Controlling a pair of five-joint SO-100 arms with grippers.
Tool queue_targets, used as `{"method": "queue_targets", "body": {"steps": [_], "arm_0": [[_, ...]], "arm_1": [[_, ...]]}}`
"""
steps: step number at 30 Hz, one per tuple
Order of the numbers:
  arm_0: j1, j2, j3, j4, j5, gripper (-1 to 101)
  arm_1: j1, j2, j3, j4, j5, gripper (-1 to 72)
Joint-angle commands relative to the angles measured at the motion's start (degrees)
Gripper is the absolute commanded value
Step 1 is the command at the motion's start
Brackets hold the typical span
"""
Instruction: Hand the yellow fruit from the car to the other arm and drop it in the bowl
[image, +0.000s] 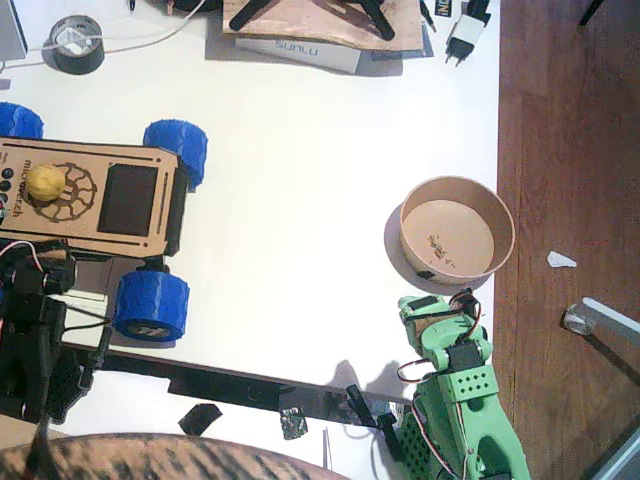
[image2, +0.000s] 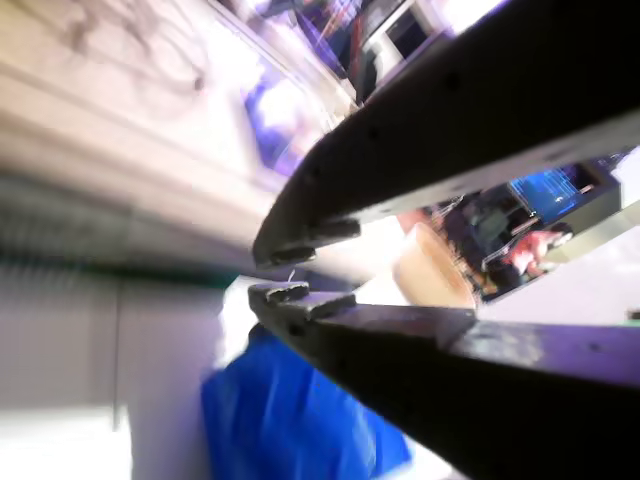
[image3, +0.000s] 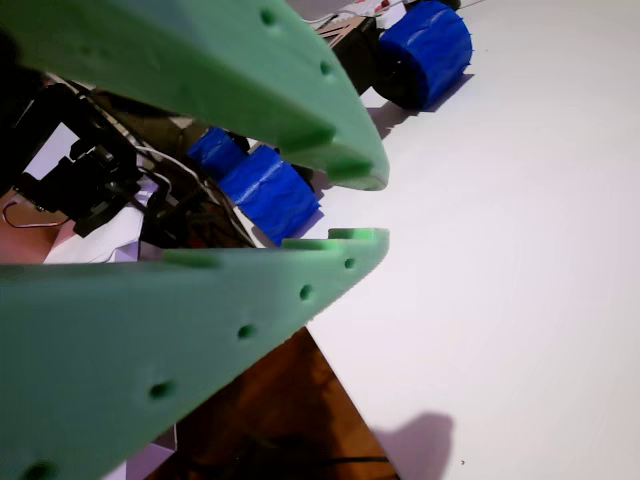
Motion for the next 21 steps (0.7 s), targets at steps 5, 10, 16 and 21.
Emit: {"method": "queue_targets", "body": {"steps": [5,10,16,21], "arm_0": [[-0.53,-10.81,-17.58,-0.97,-0.26,2],[-0.62,-22.94,-30.85,0.97,-0.26,2],[-0.70,-38.14,-46.76,5.27,-0.26,2],[-2.90,-43.24,-55.63,6.77,-0.18,4]], "arm_1": [[-0.09,0.35,-1.14,-0.09,-0.79,1.1],[0.00,0.35,-1.41,0.26,-0.97,1.1],[0.26,0.35,-2.20,1.14,-1.05,1.1],[0.26,0.35,-2.29,1.23,-1.05,1.1]]}}
